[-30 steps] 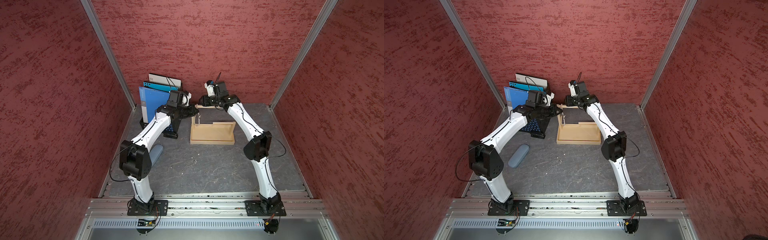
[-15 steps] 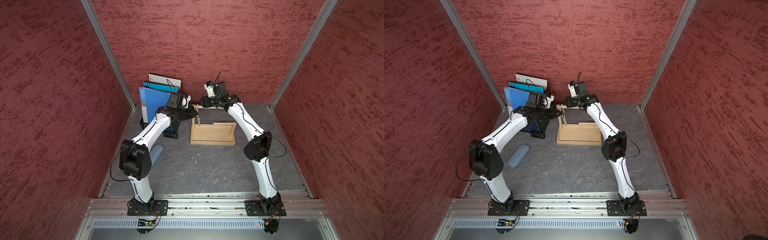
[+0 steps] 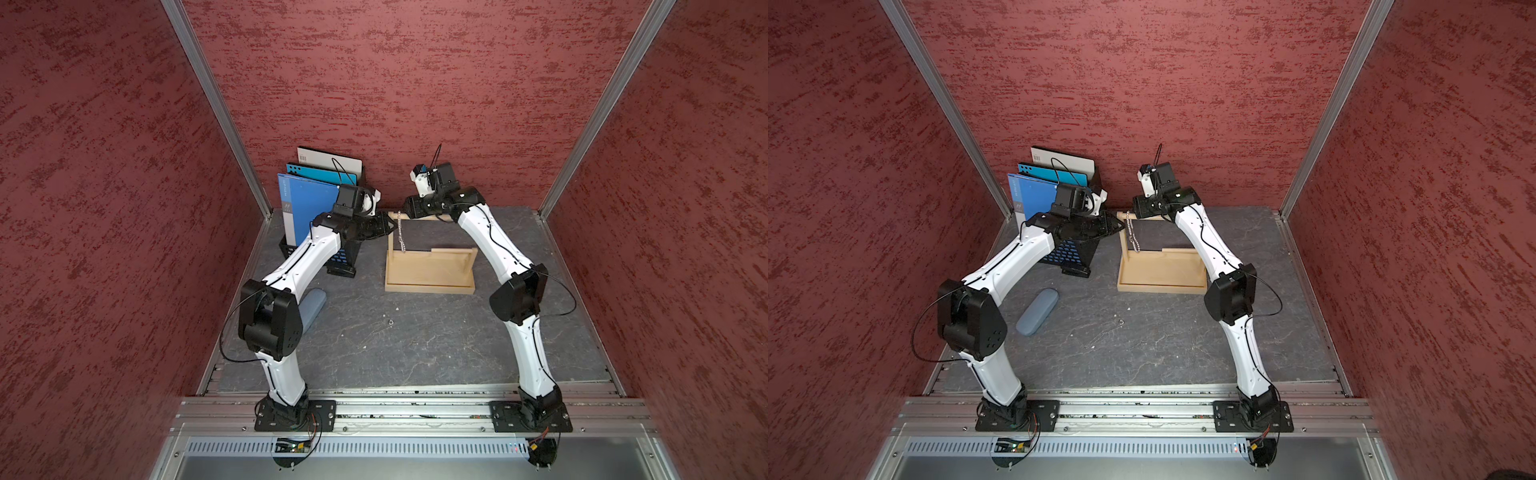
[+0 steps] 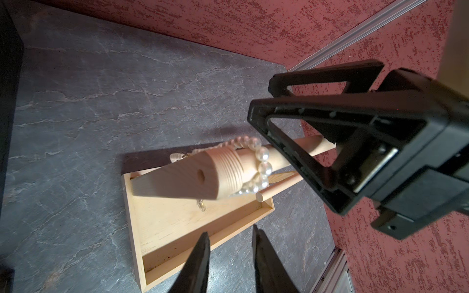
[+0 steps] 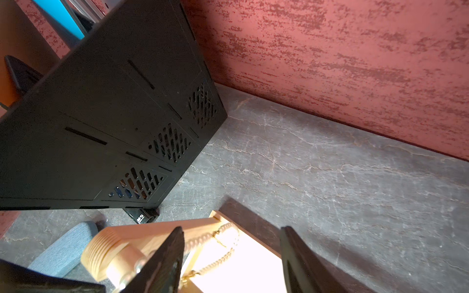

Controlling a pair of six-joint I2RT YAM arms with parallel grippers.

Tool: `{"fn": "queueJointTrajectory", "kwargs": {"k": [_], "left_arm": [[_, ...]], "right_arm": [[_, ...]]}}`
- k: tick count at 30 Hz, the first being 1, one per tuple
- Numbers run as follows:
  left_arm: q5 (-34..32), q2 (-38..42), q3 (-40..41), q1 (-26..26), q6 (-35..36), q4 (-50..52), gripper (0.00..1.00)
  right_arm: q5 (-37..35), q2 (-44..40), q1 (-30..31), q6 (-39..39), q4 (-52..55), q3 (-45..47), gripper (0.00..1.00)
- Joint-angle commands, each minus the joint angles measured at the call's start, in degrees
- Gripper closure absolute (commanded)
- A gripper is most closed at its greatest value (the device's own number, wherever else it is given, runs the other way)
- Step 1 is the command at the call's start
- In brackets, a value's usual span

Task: Hang the necklace on the jewelry display stand
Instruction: Hang the necklace on the stand.

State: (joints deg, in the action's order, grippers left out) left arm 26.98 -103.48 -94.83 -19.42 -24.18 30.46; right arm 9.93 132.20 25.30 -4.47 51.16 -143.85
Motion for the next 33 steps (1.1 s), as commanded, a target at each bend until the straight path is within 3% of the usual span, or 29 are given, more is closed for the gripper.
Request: {"fn": "queueJointTrajectory", "kwargs": {"k": [1, 17, 26, 29, 33], "left_arm": [[0.4, 1.8, -0.5, 0.4, 0.3, 0.1, 0.68], [-1.0, 8.8, 0.2, 1.4, 1.8, 4.0, 0.59], [-2.7, 17.6, 3.6, 1.6, 2.7, 9.5, 0.58], [-3.7, 23.0, 10.2, 0.6, 2.7, 10.0, 0.57], [-7.6, 30.4, 21.8, -2.9, 2.4, 10.9, 0.57]], "right_arm": [[1.3, -3.1, -0.3, -0.5, -0.4, -1.6, 0.37], [-3.6, -10.6, -0.3, -4.1, 1.0, -2.7, 0.34], [-4.3, -17.7, -0.3, -4.0, 16.6, -1.3, 0.32], [-3.6, -23.9, -0.3, -4.5, 20.9, 7.9, 0.31], [-2.5, -40.0, -0.3, -6.0, 13.5, 32.7, 0.31]]}}
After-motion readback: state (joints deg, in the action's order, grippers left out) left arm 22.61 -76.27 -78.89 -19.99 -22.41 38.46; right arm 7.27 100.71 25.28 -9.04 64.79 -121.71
